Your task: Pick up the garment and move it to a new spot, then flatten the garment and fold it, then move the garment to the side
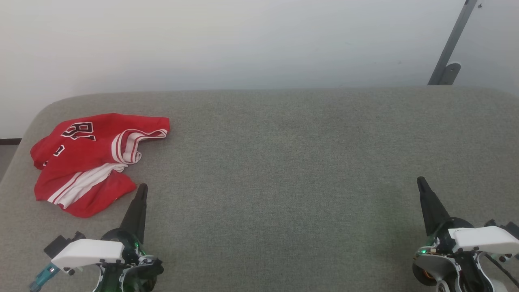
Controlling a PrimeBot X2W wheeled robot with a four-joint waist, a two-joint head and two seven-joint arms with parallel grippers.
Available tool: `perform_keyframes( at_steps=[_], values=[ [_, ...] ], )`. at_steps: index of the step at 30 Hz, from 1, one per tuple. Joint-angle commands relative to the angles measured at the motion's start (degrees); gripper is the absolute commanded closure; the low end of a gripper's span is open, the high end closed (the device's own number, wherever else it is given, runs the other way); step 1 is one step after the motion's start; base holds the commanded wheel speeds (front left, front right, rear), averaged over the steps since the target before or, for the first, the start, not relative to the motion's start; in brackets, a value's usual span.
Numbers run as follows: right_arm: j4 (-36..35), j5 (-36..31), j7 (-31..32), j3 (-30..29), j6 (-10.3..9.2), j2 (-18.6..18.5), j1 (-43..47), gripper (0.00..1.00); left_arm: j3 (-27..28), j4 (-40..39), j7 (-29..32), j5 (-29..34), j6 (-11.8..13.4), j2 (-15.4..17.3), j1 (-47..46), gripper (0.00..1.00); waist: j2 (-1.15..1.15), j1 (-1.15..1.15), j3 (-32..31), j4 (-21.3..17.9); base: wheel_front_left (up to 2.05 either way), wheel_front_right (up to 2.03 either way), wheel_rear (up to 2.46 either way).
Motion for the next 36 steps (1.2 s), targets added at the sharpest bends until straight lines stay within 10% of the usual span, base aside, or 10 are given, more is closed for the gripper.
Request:
perform_keyframes(
  at_steps=[1, 18, 19, 36],
  values=[
    [0.0, 0.2, 0.1, 0.0, 0.0, 0.2, -0.4, 1.0, 0.1, 0.0, 0.1, 0.2, -0.2, -0.2, -0.7, 1.0, 0.0, 0.0, 0.0, 0.0, 0.0, 0.0, 0.0],
    [0.0, 0.2, 0.1, 0.0, 0.0, 0.2, -0.4, 1.0, 0.1, 0.0, 0.1, 0.2, -0.2, -0.2, -0.7, 1.0, 0.0, 0.0, 0.0, 0.0, 0.0, 0.0, 0.0],
    [0.2, 0.0, 0.0, 0.0, 0.01, 0.0, 0.1, 0.0, 0.0, 0.2, 0.0, 0.0, 0.0, 0.0, 0.1, 0.0, 0.0, 0.0, 0.0, 0.0, 0.0, 0.0, 0.0],
    [2.0, -2.2, -2.4, 1.0, -0.01, -0.8, 0.0, 0.0, -0.8, 1.0, -3.5, 4.2, 0.1, 0.8, 0.8, 0.0, 0.0, 0.0, 0.1, 0.1, 0.0, 0.0, 0.0]
  ],
)
